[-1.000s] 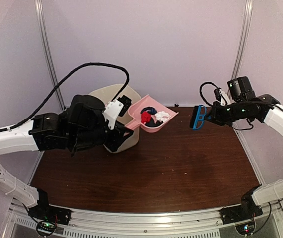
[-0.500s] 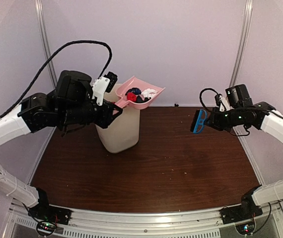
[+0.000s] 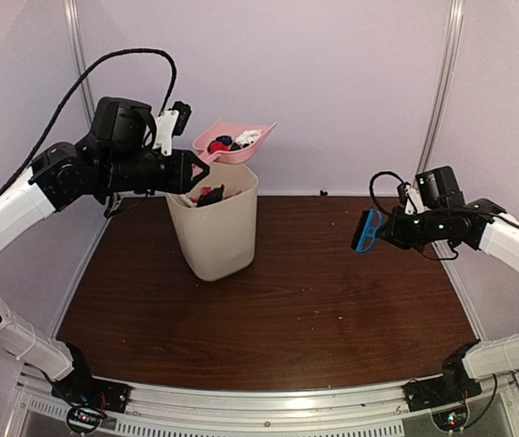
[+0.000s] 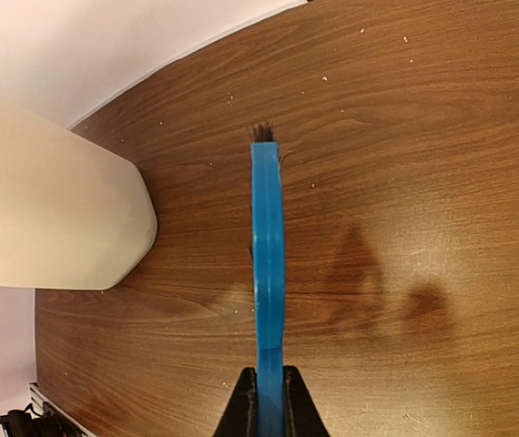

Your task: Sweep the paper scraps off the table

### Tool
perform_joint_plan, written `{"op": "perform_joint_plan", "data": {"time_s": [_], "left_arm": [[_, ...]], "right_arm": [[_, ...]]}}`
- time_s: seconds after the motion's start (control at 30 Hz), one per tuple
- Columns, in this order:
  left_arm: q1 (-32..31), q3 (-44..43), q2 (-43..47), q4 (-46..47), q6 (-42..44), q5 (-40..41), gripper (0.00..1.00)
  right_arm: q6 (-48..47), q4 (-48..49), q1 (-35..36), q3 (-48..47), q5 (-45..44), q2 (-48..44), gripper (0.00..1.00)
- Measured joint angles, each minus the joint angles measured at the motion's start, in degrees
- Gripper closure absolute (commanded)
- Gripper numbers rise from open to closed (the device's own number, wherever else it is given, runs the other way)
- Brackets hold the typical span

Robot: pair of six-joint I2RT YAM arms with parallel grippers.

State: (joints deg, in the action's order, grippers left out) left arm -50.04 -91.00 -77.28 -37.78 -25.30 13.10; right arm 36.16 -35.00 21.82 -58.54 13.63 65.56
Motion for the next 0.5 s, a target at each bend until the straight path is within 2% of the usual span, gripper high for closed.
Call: {"op": "perform_joint_plan", "data": {"time_s": [0.3,0.5], "left_arm": [[5.29,0.00,-1.64,-0.44,-8.52,-5.77,1.00],[6.36,-0.90,-2.99,-1.68,-14.23,-8.02,1.00]], "right_arm": [[-0.02,1.01,-0.02,0.09,0.66,1.57,1.00],[-0.20,1.01,-0.07,-0.20,1.40,4.07,1.00]]}}
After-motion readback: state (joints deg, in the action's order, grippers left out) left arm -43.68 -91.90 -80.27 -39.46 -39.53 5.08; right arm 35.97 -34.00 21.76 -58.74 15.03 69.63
